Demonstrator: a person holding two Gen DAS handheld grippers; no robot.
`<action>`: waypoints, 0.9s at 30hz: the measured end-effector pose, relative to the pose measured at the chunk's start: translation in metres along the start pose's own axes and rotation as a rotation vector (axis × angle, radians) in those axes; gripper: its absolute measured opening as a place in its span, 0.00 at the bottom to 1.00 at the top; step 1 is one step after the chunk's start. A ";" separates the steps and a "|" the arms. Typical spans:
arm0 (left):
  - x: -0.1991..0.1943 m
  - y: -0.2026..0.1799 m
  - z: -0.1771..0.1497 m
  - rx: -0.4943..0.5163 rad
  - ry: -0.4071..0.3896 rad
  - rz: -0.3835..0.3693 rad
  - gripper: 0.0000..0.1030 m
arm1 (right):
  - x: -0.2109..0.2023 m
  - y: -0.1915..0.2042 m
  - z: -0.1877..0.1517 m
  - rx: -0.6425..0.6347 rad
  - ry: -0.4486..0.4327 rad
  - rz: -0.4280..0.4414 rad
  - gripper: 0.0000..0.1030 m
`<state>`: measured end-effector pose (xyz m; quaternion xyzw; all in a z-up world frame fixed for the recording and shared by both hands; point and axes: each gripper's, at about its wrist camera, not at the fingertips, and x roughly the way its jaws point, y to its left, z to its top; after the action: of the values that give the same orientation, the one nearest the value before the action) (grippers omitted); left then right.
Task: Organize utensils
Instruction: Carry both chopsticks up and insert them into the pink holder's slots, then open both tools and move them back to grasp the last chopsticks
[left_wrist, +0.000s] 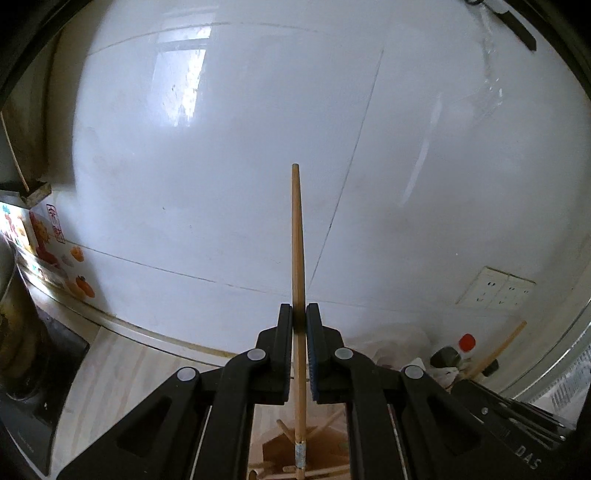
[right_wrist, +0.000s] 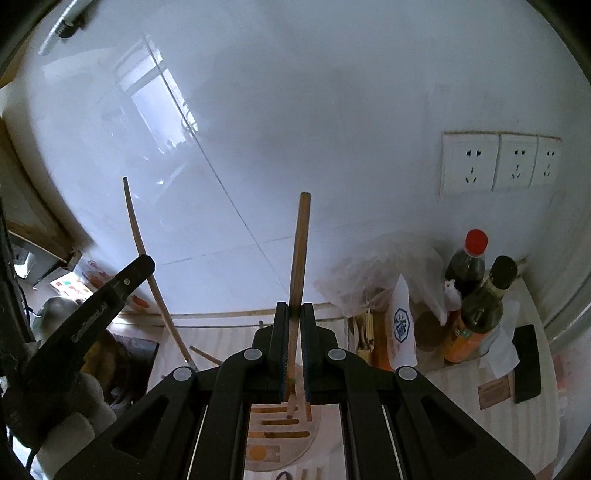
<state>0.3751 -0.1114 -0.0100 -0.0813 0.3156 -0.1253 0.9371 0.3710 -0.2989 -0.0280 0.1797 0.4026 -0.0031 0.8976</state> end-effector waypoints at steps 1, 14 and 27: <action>0.003 0.001 -0.001 0.002 0.002 0.007 0.05 | 0.003 -0.001 0.000 0.003 0.005 0.001 0.06; 0.006 0.022 -0.022 -0.068 -0.017 0.027 0.06 | 0.013 -0.005 -0.006 0.007 0.030 -0.017 0.06; -0.038 0.022 -0.006 -0.049 -0.119 -0.011 0.04 | 0.016 -0.014 -0.011 0.019 0.047 -0.018 0.06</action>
<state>0.3464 -0.0799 0.0021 -0.1131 0.2619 -0.1176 0.9512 0.3718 -0.3060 -0.0504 0.1846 0.4250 -0.0110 0.8861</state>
